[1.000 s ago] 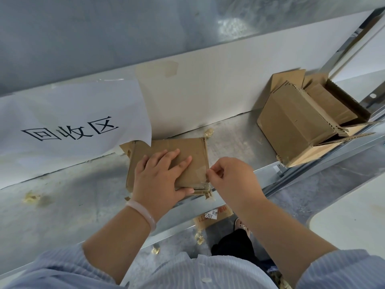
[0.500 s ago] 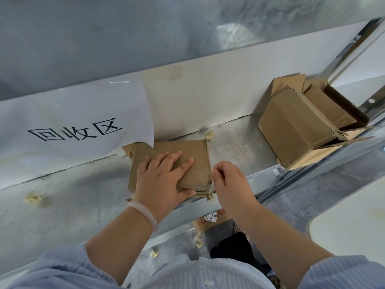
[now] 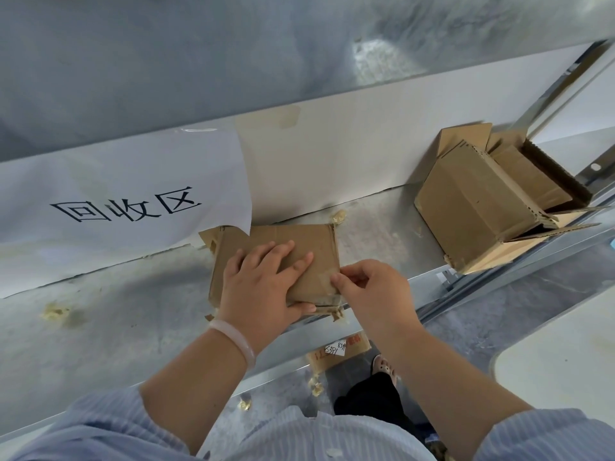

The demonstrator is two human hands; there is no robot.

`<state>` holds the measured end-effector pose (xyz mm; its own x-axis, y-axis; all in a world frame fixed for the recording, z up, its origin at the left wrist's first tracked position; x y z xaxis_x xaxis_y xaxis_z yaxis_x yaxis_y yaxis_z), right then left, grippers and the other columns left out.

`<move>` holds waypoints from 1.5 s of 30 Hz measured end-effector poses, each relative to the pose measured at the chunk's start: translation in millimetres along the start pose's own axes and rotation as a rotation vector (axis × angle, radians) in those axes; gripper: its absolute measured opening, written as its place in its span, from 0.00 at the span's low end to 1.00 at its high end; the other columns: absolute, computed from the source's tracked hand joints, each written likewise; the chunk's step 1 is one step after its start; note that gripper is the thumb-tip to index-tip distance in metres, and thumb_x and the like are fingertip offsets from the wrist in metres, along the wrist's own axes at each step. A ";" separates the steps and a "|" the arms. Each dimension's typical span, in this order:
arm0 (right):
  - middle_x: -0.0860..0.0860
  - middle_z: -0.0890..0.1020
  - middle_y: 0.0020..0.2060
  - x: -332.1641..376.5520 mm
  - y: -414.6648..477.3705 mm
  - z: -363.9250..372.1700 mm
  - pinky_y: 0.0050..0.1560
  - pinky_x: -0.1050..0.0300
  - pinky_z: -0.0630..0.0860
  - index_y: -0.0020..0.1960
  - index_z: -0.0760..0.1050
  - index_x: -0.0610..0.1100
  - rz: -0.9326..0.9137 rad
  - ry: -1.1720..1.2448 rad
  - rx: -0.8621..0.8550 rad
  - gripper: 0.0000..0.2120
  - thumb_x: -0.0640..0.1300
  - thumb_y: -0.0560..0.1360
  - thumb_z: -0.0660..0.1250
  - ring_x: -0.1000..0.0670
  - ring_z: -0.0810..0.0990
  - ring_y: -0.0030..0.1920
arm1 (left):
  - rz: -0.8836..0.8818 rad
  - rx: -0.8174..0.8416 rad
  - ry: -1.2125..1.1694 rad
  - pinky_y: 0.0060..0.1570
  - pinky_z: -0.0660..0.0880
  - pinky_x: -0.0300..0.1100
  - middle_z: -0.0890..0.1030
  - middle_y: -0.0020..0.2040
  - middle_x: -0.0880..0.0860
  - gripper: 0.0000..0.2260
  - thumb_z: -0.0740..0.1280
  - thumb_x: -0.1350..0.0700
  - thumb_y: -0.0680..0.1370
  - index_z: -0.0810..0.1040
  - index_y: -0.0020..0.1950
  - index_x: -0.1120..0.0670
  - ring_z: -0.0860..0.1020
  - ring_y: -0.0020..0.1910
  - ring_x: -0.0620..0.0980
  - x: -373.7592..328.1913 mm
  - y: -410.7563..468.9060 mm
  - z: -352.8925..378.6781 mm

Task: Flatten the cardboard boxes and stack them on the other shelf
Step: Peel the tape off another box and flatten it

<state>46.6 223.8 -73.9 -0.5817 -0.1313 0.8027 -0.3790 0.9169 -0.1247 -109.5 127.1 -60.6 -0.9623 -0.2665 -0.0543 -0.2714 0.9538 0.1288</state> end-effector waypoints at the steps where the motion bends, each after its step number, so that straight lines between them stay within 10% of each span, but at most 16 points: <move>1: 0.63 0.80 0.31 2.3 1.1 -2.1 0.30 0.75 0.69 0.41 0.81 0.53 -0.006 -0.036 -0.001 0.05 0.54 0.72 0.72 0.68 0.76 0.36 | 0.001 -0.001 0.002 0.64 0.66 0.61 0.74 0.68 0.48 0.34 0.68 0.30 0.65 0.71 0.69 0.39 0.71 0.66 0.55 -0.3 0.1 -0.5; 9: 0.54 0.75 0.41 25.6 1.9 0.8 0.40 0.59 0.70 0.44 0.75 0.48 -0.238 -0.427 0.082 0.06 0.49 0.78 0.63 0.54 0.74 0.39 | 0.001 0.046 0.015 0.65 0.64 0.61 0.72 0.70 0.48 0.34 0.64 0.28 0.66 0.69 0.70 0.38 0.70 0.68 0.54 -0.7 0.9 -0.8; 20: 0.60 0.81 0.33 8.7 -9.3 -4.6 0.31 0.73 0.72 0.41 0.79 0.55 -0.036 0.021 0.008 0.03 0.50 0.73 0.72 0.66 0.78 0.37 | -0.039 0.087 -0.104 0.72 0.52 0.56 0.63 0.74 0.42 0.29 0.40 0.29 0.74 0.62 0.72 0.34 0.59 0.73 0.48 4.5 1.3 1.7; 27: 0.53 0.73 0.46 21.2 -10.3 3.1 0.50 0.58 0.70 0.47 0.72 0.45 -0.237 -0.223 0.075 0.04 0.44 0.79 0.61 0.52 0.71 0.49 | -0.035 0.089 -0.119 0.71 0.55 0.57 0.65 0.73 0.43 0.26 0.42 0.33 0.77 0.64 0.72 0.35 0.61 0.72 0.49 4.4 1.4 3.2; 32: 0.54 0.74 0.45 16.7 -26.7 -3.1 0.46 0.69 0.68 0.45 0.71 0.45 -0.436 -0.081 0.046 0.05 0.36 0.78 0.63 0.56 0.71 0.45 | -0.036 0.102 -0.111 0.72 0.54 0.57 0.63 0.74 0.42 0.27 0.41 0.33 0.76 0.62 0.72 0.35 0.60 0.73 0.48 5.3 1.1 4.2; 39: 0.50 0.84 0.41 -25.6 -24.9 -7.1 0.52 0.50 0.79 0.45 0.75 0.47 0.027 0.422 0.119 0.06 0.38 0.78 0.65 0.47 0.81 0.45 | 0.004 0.112 -0.096 0.71 0.55 0.57 0.63 0.75 0.44 0.30 0.44 0.29 0.74 0.63 0.73 0.37 0.61 0.73 0.50 4.4 0.4 0.7; 45: 0.48 0.86 0.38 -22.4 -15.6 -7.2 0.46 0.59 0.80 0.46 0.78 0.41 0.120 0.574 0.103 0.01 0.37 0.76 0.68 0.47 0.85 0.42 | 0.090 0.150 -0.054 0.72 0.57 0.55 0.63 0.75 0.45 0.29 0.56 0.33 0.75 0.63 0.74 0.41 0.61 0.74 0.50 7.9 -3.3 -4.8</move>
<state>70.6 215.2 -85.7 -0.1536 0.2220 0.9629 -0.4197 0.8675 -0.2670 -116.3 121.1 -56.7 -0.9791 -0.1752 -0.1032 -0.1748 0.9845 -0.0128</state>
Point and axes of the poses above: each hand's wrist, its own y-axis towards the middle knuckle, its own z-axis out of the palm, x = y × z, the point moved 5 cm from there along y, towards the middle knuckle
